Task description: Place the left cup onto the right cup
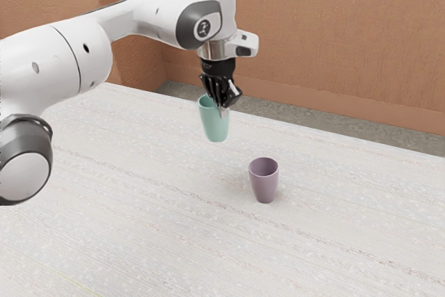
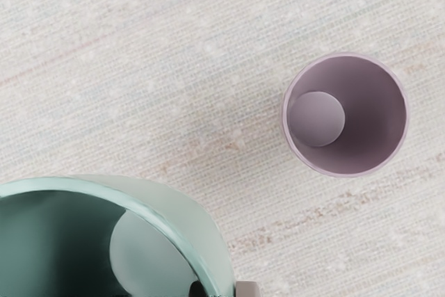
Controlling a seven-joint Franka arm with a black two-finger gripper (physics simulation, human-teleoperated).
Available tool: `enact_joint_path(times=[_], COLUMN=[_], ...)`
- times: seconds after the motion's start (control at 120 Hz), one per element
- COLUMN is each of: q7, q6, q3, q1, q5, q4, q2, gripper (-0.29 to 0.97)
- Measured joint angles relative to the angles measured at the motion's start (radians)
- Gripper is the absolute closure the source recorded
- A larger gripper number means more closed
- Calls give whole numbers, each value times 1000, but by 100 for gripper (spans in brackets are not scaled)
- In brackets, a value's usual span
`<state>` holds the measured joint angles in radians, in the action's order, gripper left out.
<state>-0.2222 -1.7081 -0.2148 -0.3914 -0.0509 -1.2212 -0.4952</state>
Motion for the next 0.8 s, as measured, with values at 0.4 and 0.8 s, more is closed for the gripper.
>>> enact_joint_path(times=[0.4, 0.8], q7=[0, 0], q6=[4, 7], q3=[15, 46], q1=[-54, -72], q5=[-3, -4], q4=[23, 86], q2=[-27, -73], gripper=[79, 79])
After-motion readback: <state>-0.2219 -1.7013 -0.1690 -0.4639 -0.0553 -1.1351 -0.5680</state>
